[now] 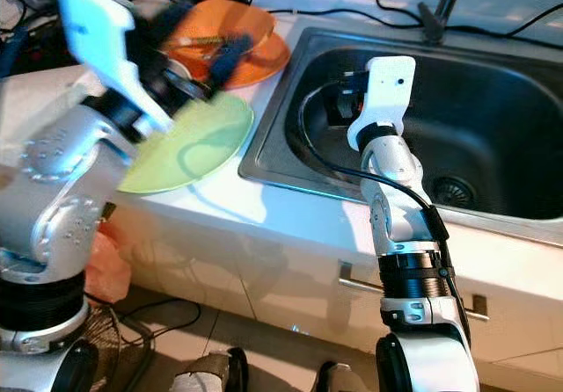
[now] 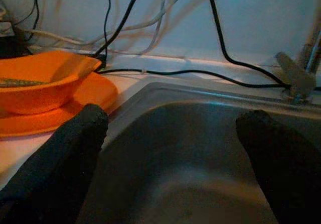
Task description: Kitchen organization
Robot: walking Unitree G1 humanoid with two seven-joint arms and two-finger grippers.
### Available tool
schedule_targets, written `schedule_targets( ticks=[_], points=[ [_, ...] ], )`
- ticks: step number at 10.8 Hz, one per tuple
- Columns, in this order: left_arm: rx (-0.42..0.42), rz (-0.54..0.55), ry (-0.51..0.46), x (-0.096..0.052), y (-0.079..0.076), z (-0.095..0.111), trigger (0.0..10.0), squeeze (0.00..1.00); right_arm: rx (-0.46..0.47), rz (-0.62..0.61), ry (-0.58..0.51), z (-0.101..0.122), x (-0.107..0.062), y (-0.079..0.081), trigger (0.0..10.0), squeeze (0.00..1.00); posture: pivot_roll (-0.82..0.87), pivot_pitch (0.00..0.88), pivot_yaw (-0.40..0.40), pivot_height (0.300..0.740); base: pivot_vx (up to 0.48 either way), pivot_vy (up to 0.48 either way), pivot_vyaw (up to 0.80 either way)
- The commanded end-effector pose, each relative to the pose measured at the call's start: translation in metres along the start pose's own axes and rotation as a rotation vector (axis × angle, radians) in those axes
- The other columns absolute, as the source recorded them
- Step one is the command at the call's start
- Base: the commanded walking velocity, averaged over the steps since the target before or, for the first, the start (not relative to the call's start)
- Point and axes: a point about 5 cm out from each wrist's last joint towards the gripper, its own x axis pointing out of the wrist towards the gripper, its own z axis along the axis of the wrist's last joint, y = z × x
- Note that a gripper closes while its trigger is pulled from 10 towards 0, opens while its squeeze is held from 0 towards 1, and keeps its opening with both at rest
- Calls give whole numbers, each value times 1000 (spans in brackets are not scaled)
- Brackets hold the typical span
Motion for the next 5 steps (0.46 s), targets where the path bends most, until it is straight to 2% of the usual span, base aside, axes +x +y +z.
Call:
schedule_targets(
  ticks=[1, 2, 4, 5],
  points=[
    [38, 51, 2, -14, 6, 1, 10000, 0, 40, 76, -3, 5, 1, 8, 10000, 906, 174, 105, 25, 740, 0, 0, 0],
    [39, 83, 41, -27, 8, -8, 10000, 0, 85, 242, 11, 7, -4, 21, 10000, 0, 176, 106, 26, 740, 0, 0, 0],
    [81, 99, 45, -35, 5, -15, 10000, 0, 153, 369, 20, 9, -18, 25, 10000, 0, 180, 116, 24, 740, 0, 0, 0],
    [83, 117, 54, -38, 6, -18, 10000, 0, 161, 380, 21, 8, -20, 23, 10000, 0, 178, 117, 25, 740, 0, 0, 0]
  ],
)
